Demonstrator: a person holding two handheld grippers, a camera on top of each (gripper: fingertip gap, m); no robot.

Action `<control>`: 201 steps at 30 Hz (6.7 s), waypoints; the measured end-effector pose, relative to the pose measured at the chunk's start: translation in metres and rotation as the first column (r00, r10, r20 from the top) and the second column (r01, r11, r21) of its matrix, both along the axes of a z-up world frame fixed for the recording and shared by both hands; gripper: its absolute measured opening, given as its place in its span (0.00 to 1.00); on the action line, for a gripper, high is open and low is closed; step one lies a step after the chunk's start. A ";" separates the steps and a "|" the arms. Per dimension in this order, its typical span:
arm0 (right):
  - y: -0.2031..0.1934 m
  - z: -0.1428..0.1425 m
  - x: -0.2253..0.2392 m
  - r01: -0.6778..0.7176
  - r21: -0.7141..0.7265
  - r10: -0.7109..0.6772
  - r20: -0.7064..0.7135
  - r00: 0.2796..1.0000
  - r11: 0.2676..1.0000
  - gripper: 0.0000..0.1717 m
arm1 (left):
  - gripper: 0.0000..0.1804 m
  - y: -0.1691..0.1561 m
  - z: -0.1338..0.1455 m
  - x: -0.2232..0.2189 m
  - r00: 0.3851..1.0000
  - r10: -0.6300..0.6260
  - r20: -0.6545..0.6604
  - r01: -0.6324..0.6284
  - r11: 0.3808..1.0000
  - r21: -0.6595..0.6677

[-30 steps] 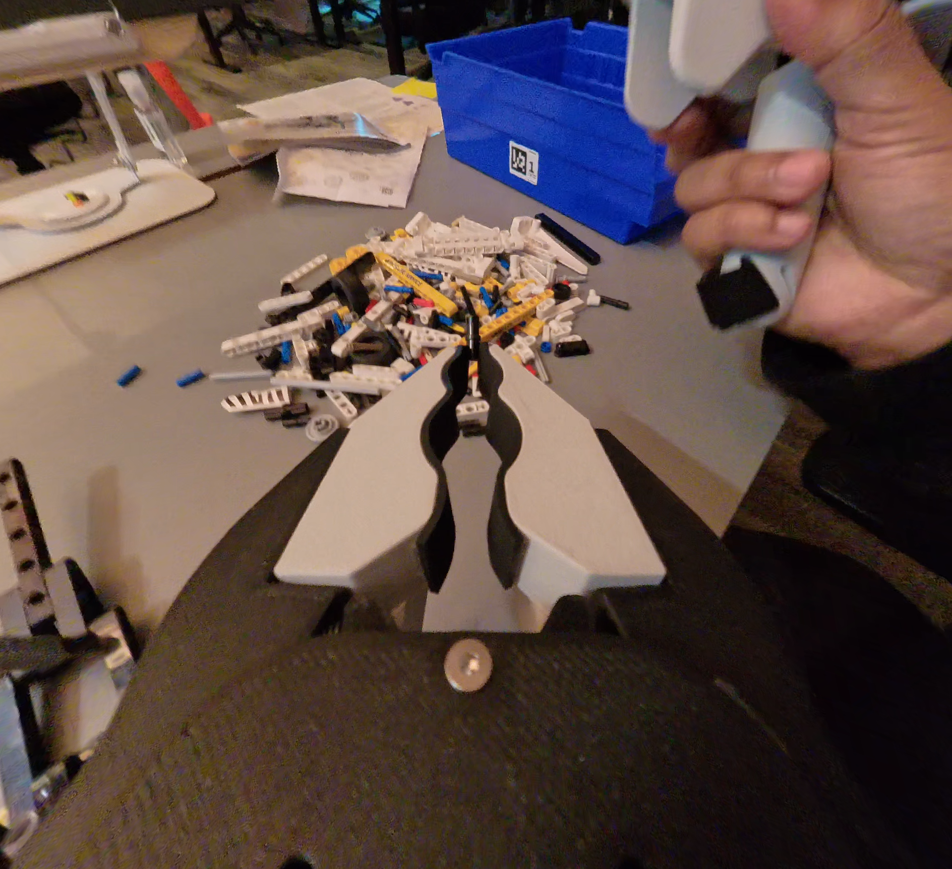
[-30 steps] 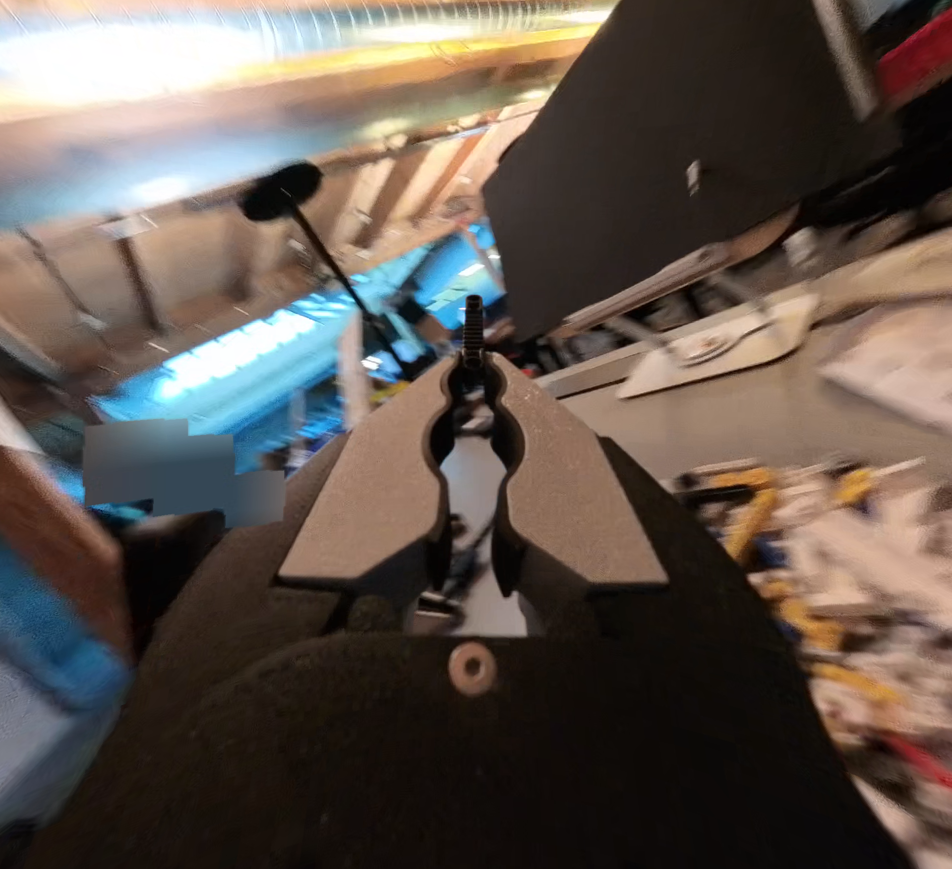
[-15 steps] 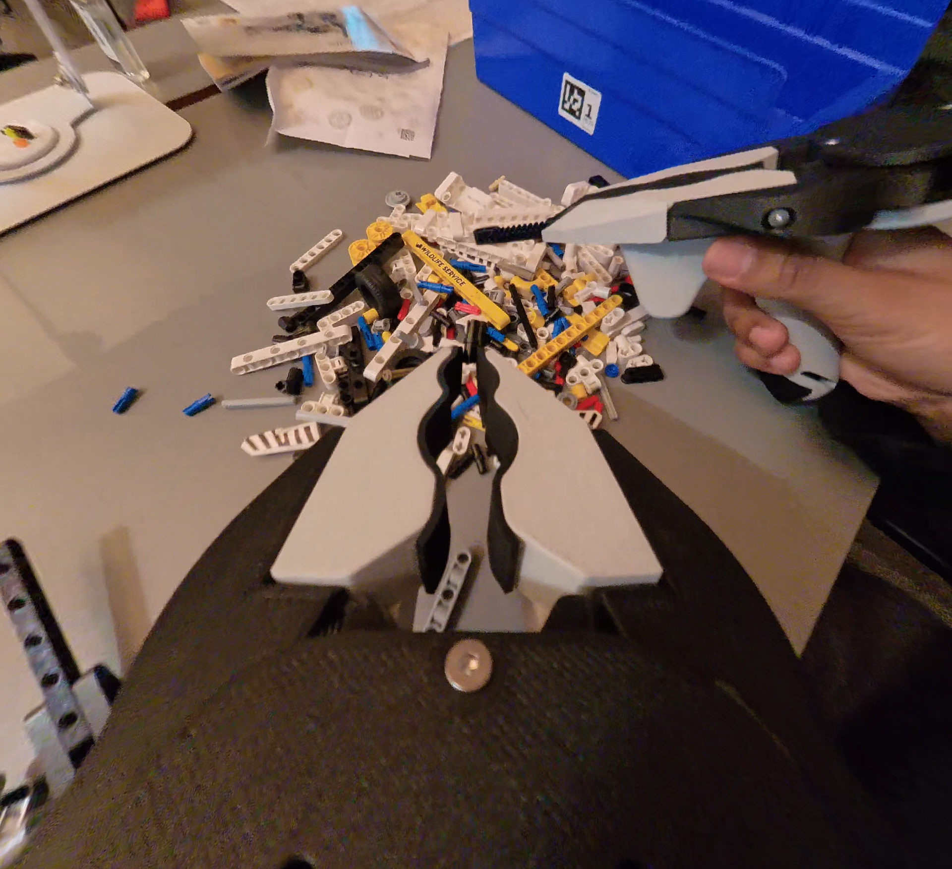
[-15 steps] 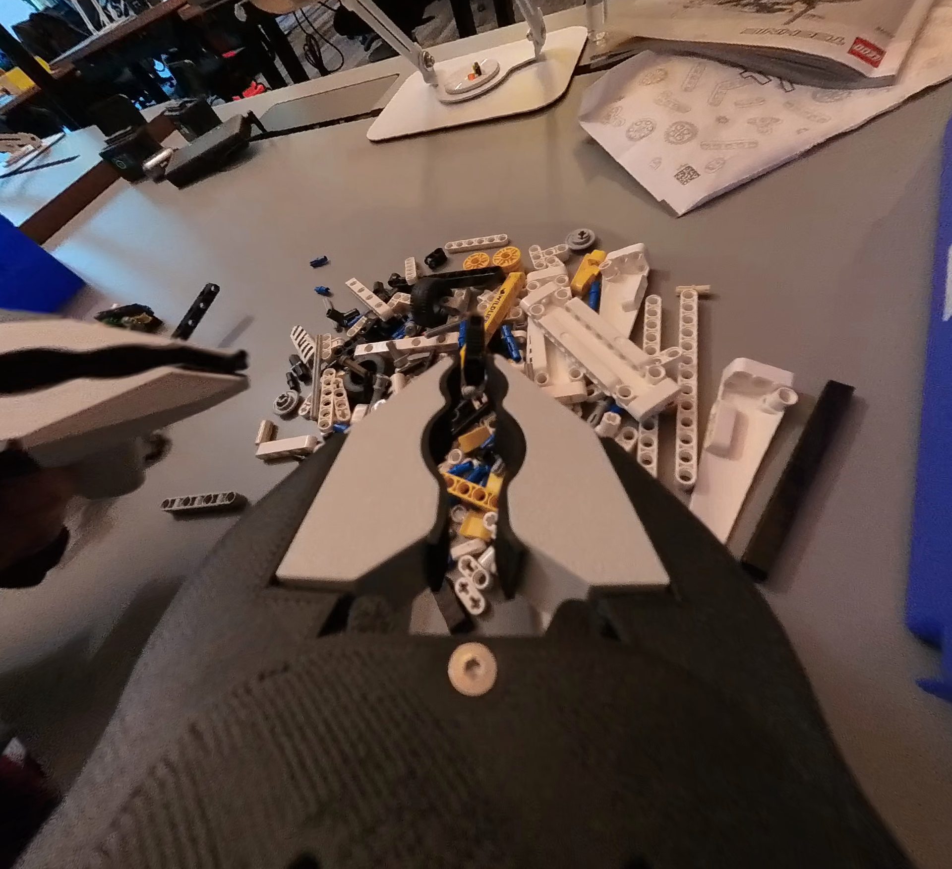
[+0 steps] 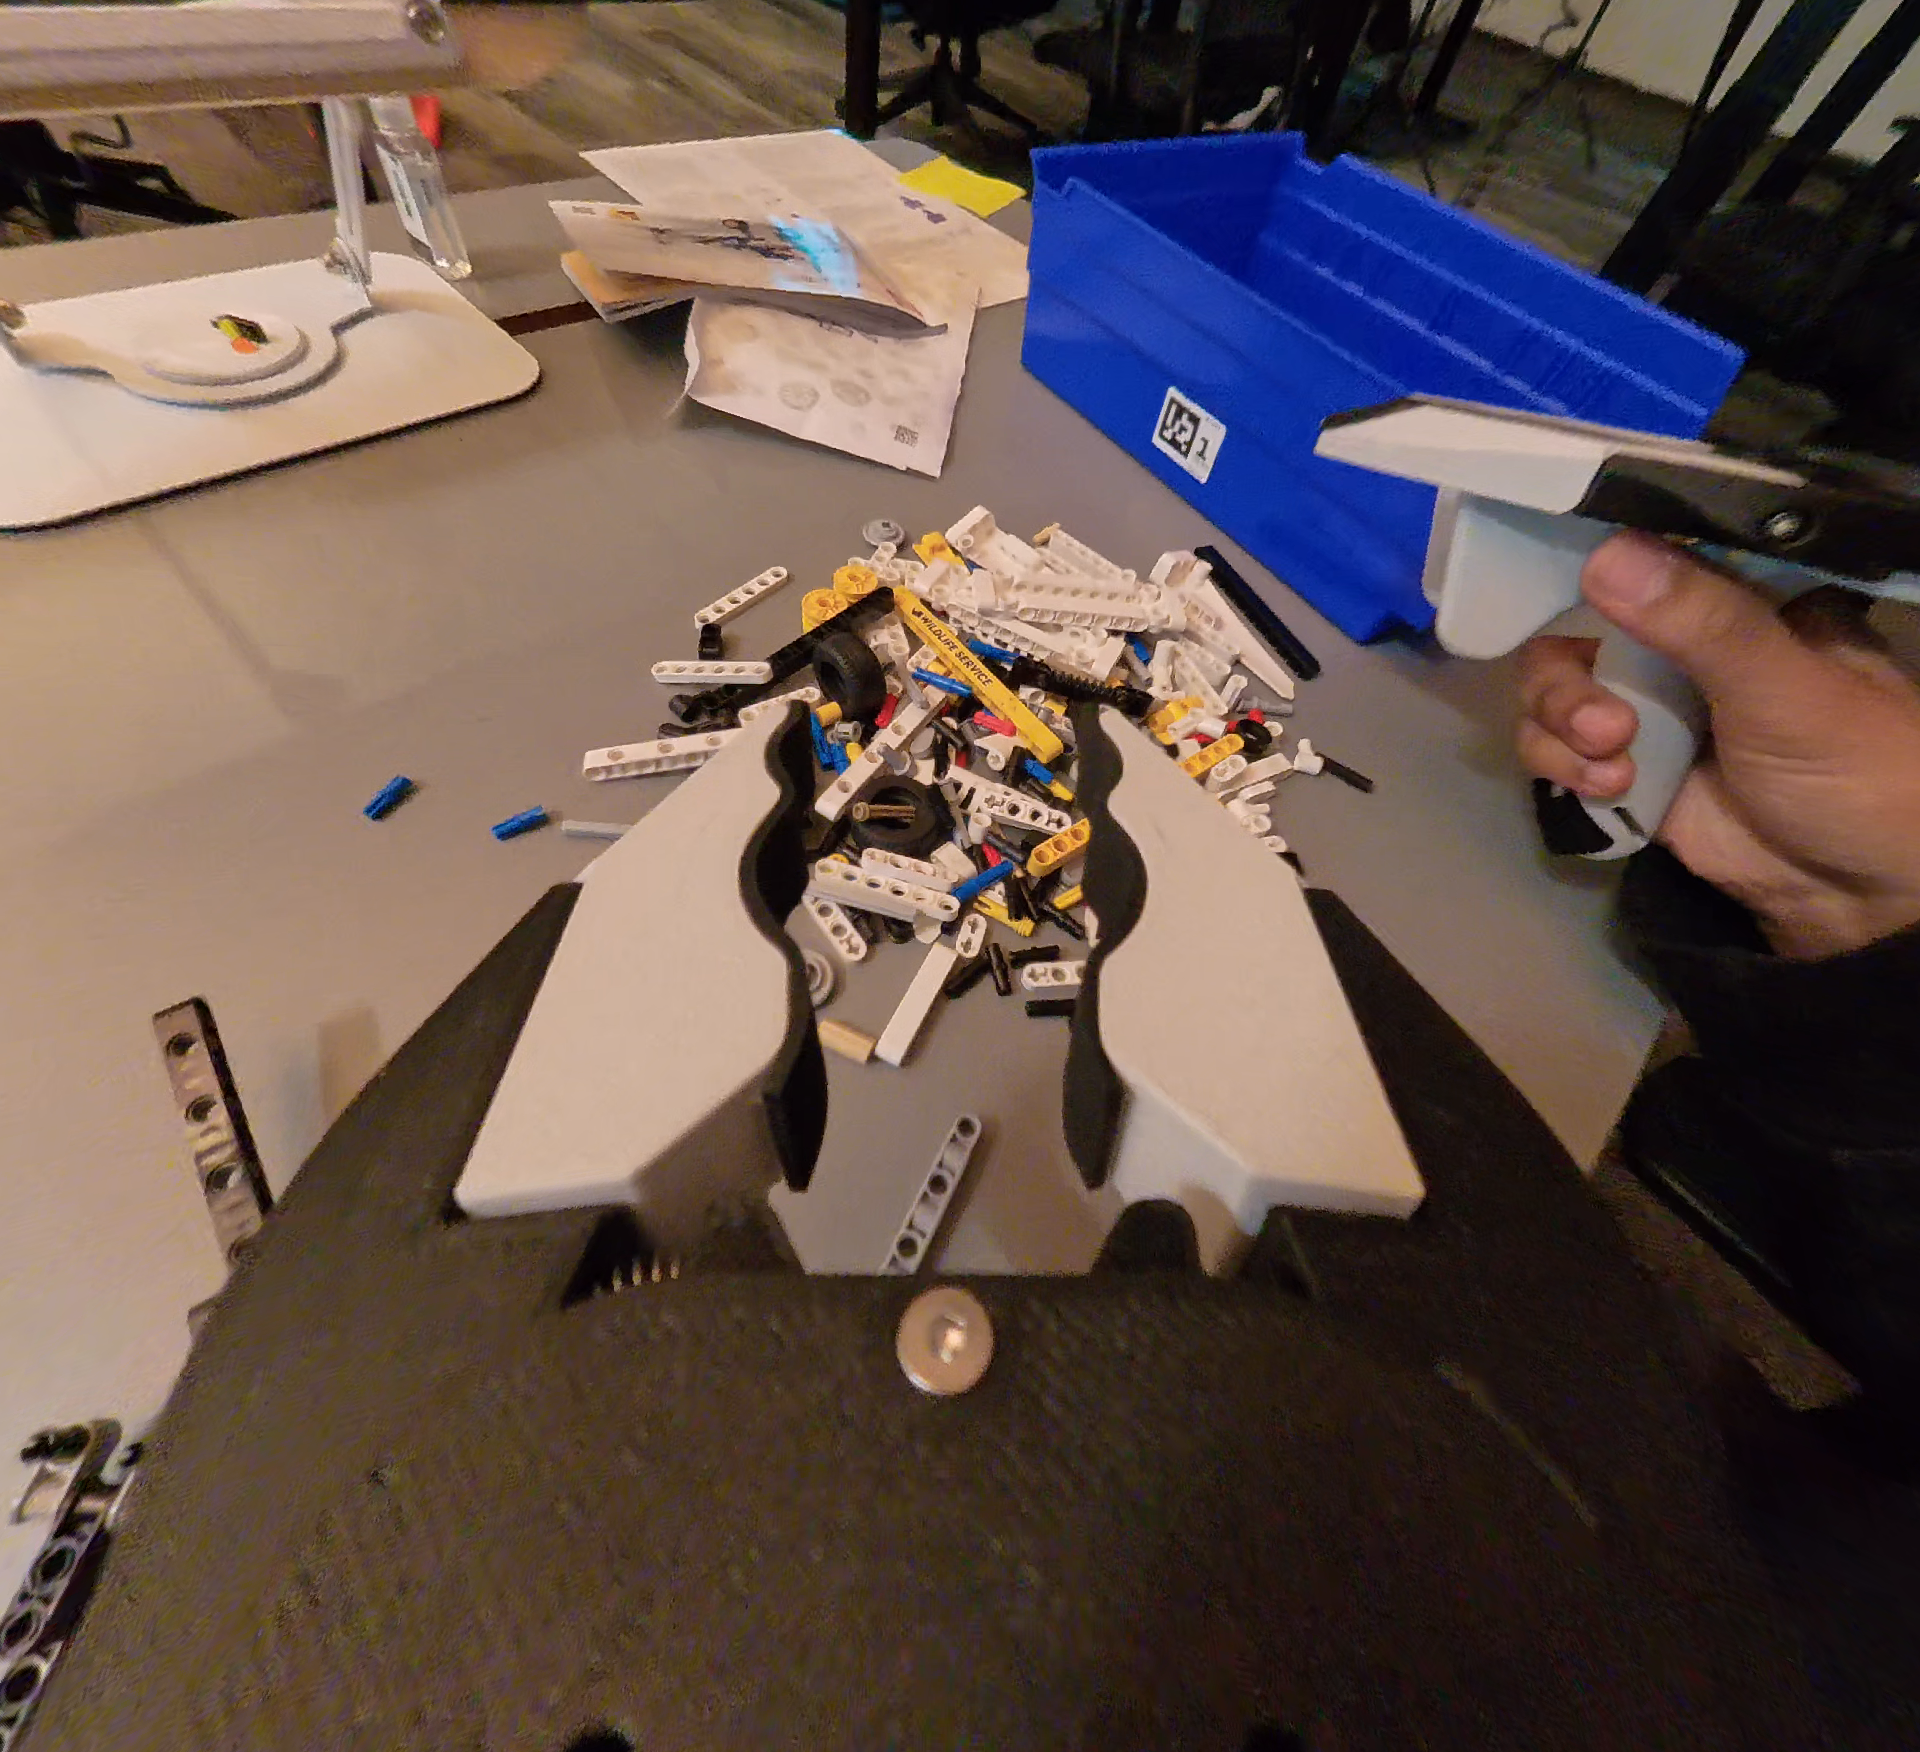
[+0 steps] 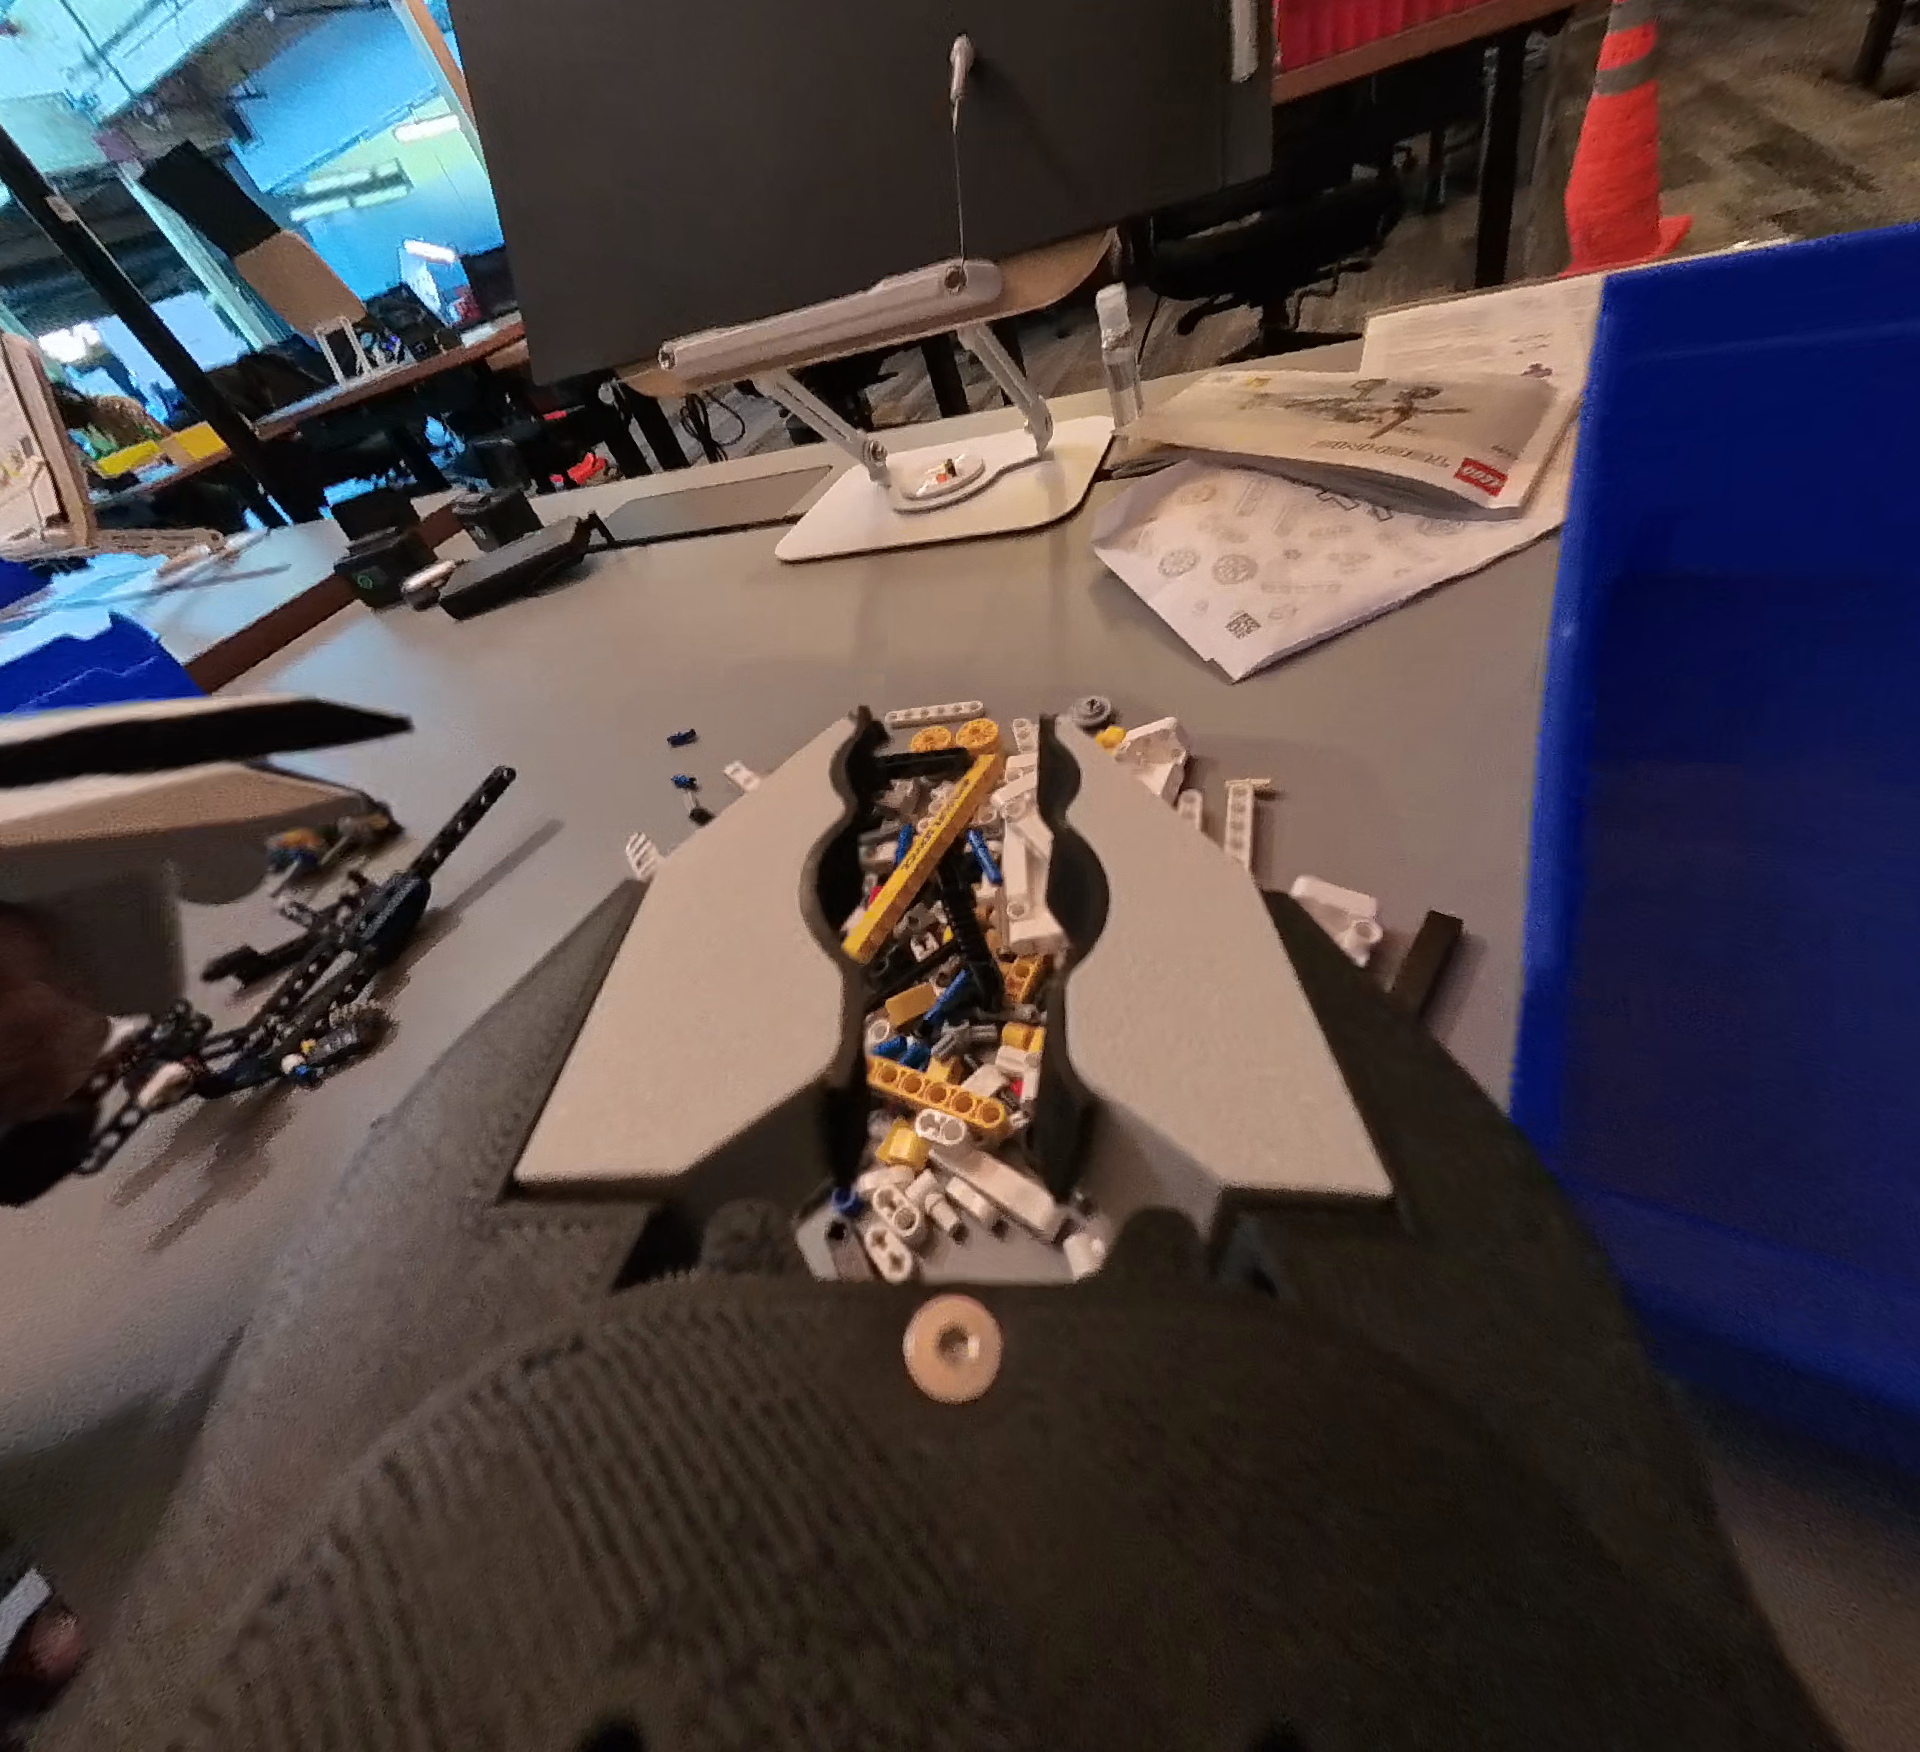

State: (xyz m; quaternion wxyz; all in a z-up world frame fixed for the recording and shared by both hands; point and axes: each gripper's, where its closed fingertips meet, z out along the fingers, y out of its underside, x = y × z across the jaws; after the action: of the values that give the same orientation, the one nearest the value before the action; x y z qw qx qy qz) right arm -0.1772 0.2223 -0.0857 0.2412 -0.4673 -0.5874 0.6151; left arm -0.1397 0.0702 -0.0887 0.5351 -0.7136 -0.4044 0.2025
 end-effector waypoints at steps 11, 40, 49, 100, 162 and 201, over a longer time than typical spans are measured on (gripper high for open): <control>-0.063 -0.044 0.011 -0.199 0.203 0.180 0.108 0.978 0.959 0.20 | 0.26 -0.032 0.003 0.027 1.000 -0.007 0.025 0.005 0.997 0.076; -0.095 -0.064 -0.011 -0.215 0.364 0.156 0.183 0.971 0.906 0.19 | 0.20 -0.219 -0.027 0.075 0.946 0.310 0.092 -0.320 0.937 0.142; -0.236 0.001 0.026 -0.556 0.369 0.597 0.002 0.802 0.745 0.20 | 0.20 -0.231 -0.065 0.046 0.945 0.326 0.018 -0.307 0.905 -0.293; -0.299 0.016 0.069 -0.405 0.581 0.692 -0.445 0.568 0.706 0.05 | 0.03 -0.151 -0.004 0.025 0.944 0.040 -0.328 -0.124 0.962 -0.241; -0.277 0.067 0.098 -0.442 0.471 0.641 -0.642 0.421 0.763 0.00 | 0.03 -0.155 0.017 0.034 0.999 0.047 0.007 -0.042 0.824 0.566; -0.274 0.059 0.107 -0.522 0.433 0.655 -0.654 0.379 0.735 0.05 | 0.03 -0.113 0.048 0.070 0.967 -0.248 -0.058 0.216 0.674 0.707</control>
State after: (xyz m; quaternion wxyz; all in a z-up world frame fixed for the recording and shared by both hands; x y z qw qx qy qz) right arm -0.0707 -0.0519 -0.0266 0.2684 0.1050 -0.5960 0.7494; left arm -0.0693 -0.0426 -0.0404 0.7800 -0.5030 -0.3685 -0.0530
